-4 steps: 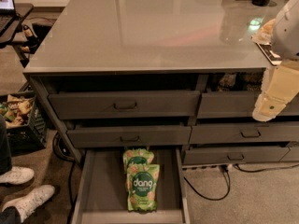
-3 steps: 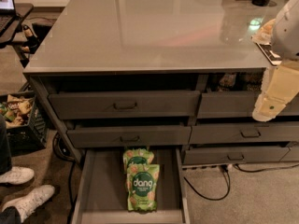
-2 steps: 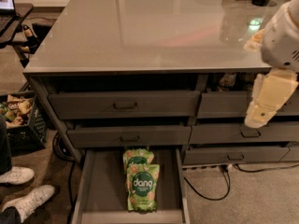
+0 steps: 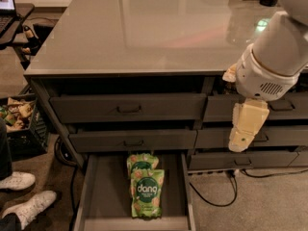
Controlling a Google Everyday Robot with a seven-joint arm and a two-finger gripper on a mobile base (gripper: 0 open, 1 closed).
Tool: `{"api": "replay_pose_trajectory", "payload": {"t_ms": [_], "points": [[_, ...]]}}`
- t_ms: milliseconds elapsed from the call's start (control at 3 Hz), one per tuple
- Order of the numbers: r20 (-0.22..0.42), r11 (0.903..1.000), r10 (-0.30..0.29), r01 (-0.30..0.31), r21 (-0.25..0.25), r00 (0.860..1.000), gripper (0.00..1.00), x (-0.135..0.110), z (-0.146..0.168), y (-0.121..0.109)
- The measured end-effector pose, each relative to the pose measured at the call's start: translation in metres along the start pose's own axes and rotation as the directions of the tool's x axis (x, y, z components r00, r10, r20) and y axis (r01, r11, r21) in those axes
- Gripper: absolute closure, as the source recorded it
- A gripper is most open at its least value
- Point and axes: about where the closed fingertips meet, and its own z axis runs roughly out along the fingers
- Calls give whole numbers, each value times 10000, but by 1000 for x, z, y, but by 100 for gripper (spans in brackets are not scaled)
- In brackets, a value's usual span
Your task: Pick green rice chip bag from bottom drawer and place on counter
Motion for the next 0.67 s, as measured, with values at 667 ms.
{"api": "replay_pose_trajectory", "payload": {"t_ms": [667], "points": [[80,9998,-97,99,-188,9999,0,-8,29,15]]}}
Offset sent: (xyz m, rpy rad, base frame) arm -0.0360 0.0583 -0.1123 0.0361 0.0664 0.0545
